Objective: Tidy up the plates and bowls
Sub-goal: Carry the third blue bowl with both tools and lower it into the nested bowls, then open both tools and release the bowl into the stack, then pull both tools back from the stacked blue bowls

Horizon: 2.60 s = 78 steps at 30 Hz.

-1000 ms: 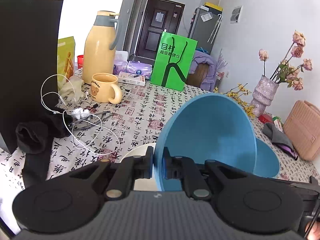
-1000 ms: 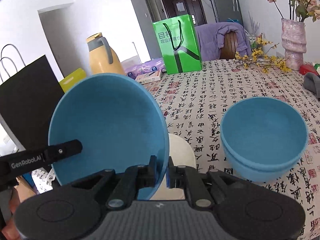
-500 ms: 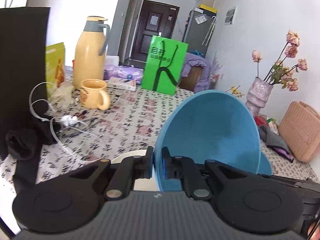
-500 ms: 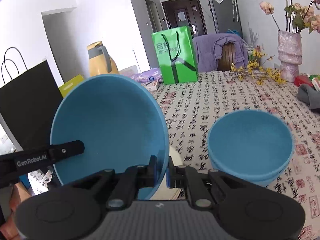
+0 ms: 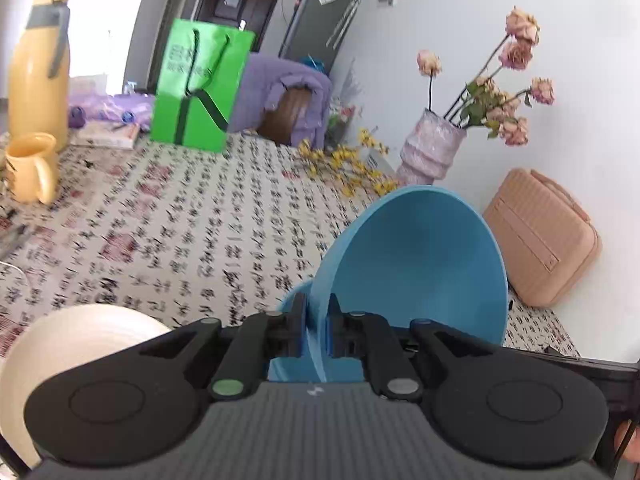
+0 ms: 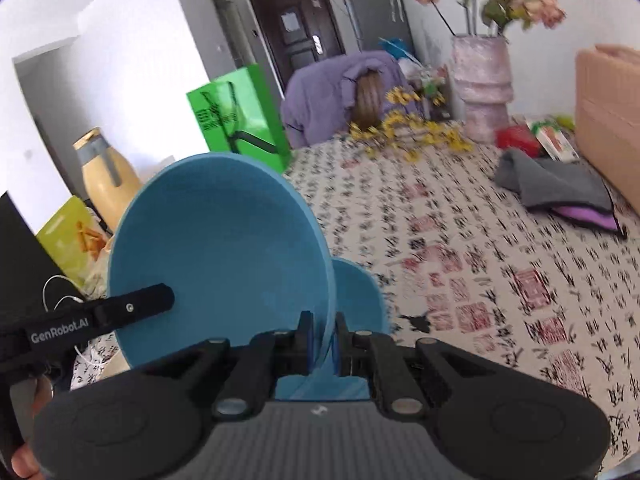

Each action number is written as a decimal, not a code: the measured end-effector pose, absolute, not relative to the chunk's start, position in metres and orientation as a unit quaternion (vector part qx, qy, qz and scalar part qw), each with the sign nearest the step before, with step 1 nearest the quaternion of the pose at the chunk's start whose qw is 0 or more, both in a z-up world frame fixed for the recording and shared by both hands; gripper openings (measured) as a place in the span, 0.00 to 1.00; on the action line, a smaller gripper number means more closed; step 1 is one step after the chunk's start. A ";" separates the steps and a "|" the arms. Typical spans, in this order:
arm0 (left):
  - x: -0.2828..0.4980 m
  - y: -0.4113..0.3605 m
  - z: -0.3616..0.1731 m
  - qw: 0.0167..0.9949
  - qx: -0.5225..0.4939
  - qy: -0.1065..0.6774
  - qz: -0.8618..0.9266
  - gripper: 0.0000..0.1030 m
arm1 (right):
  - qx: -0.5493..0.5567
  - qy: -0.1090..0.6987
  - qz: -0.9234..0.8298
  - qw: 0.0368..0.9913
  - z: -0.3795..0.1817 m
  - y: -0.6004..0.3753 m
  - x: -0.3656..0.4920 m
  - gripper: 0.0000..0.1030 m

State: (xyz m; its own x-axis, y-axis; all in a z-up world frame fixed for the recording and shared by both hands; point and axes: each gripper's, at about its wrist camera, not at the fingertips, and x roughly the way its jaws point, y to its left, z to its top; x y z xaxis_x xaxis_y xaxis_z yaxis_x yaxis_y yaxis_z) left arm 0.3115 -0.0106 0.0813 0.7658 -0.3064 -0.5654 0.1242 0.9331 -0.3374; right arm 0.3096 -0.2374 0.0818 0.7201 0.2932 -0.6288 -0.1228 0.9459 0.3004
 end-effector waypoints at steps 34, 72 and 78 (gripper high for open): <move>0.265 -0.016 0.068 0.973 -0.020 0.220 -0.066 0.63 | 0.051 0.271 0.123 0.953 0.073 -0.266 0.301 0.22; 0.023 0.002 0.012 0.993 -0.007 0.114 -0.021 1.00 | -0.020 0.109 0.127 0.986 -0.006 -0.214 0.026 0.86; 0.025 0.004 0.011 0.993 -0.013 0.119 -0.019 1.00 | -0.020 0.110 0.130 0.985 -0.007 -0.214 0.027 0.86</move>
